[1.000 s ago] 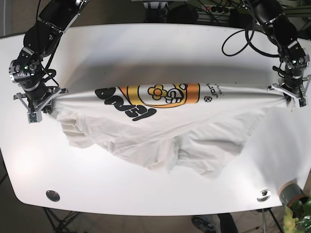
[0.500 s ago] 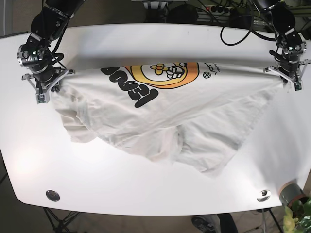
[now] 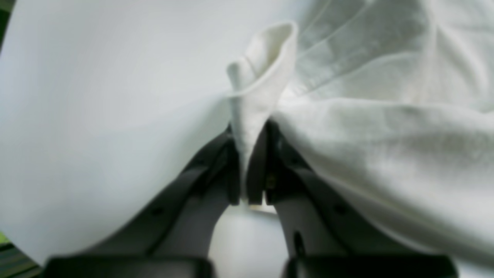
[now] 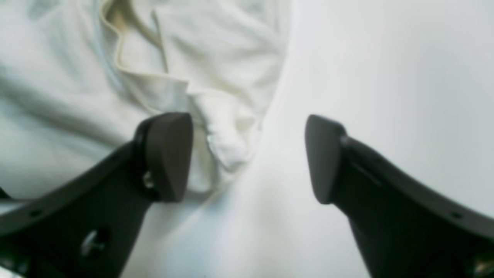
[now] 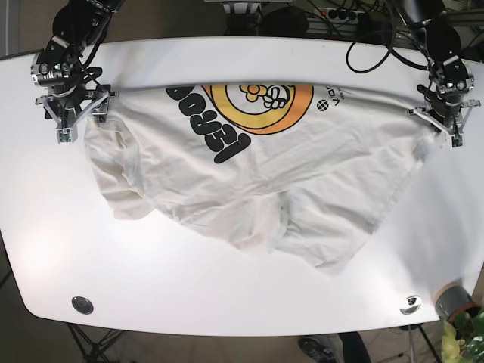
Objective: Fold the T-shirt properly
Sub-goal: 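Lay the stretched shirt edge down on the table with both grippers, then release with the right gripper and regrasp the shirt body lower down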
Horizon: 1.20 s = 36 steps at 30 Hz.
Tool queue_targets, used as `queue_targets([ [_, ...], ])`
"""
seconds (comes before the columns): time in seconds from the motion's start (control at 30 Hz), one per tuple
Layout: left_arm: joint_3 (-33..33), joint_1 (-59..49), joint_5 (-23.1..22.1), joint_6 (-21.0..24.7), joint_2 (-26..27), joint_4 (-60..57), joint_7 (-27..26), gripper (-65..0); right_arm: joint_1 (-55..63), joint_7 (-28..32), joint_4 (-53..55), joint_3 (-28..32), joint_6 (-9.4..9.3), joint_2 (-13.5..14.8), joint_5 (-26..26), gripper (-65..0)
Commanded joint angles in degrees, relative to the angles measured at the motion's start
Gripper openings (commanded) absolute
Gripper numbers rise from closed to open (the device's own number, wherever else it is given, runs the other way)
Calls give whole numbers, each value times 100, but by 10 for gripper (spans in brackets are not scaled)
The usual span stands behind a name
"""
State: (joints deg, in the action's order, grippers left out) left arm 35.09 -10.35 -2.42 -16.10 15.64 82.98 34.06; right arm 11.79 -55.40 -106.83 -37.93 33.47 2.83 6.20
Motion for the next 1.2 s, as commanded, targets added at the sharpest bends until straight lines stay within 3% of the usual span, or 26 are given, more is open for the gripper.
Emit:
queue_targets([
  [0.0,38,-7,35,49,84,111,-44,-650,-93,137,-469,26,-2,-112,53,-165],
  [0.2,38,-7,35,49,76,111,-44,-650,-498,137,-715,475,33,-112,27,-154],
  [0.27,47,-7,35,49,76,111,-44,-650,-709,137,-671,730,33,38,27,-154],
  [0.63,56,11,35,49,76,120,-44,-650,-2335,111,920,2470,-11,495,27,-154],
  [0.9,311,-7,44,49,-39,190,-44,-650,-3531,199,2801,2655,33,495,53,-154],
  [1.17,451,-7,53,49,-127,199,-44,-650,-4436,999,4858,2690,15,416,70,-154],
])
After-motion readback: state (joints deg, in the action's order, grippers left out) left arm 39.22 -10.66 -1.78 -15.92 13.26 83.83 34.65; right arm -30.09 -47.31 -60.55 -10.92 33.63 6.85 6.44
